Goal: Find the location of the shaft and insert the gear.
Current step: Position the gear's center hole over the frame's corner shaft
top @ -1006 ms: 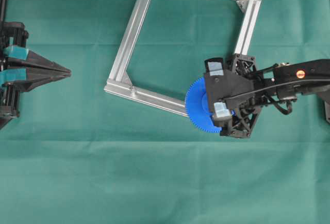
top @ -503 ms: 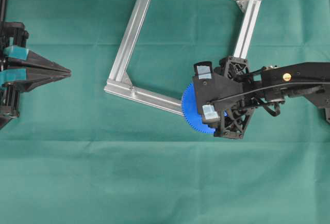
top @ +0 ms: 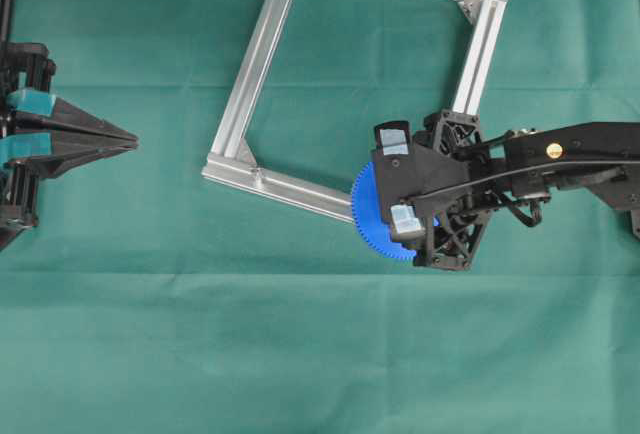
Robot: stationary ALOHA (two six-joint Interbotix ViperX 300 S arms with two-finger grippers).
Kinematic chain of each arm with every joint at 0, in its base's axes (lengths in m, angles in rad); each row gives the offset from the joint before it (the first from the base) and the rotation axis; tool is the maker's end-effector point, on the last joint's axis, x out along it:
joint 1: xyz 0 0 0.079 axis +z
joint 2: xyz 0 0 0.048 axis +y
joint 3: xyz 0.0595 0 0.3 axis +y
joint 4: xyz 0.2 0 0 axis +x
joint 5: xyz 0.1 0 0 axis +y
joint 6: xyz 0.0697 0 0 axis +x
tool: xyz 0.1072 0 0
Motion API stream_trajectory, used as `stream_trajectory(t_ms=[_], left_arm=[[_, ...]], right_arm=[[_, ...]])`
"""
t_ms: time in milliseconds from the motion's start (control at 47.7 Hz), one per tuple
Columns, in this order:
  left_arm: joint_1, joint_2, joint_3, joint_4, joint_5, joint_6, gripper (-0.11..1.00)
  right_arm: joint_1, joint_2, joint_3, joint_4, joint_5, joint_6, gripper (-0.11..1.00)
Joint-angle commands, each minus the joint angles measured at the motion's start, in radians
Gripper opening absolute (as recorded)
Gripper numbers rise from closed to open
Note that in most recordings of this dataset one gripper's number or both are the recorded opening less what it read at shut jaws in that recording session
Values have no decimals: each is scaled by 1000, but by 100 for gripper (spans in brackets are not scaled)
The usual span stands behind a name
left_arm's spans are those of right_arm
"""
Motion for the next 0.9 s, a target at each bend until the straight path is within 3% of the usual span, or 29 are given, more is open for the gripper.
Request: stream_trajectory(t_ms=[0, 503, 880], left_arm=[[2, 9, -20, -2, -5, -2, 1], [2, 9, -18, -2, 5, 0, 1], [2, 6, -18, -2, 11, 2, 1]], right_arm=[[14, -9, -31, 3, -8, 2, 68], [58, 35, -91, 8, -8, -5, 68], [40, 58, -94, -57, -41, -11, 68]])
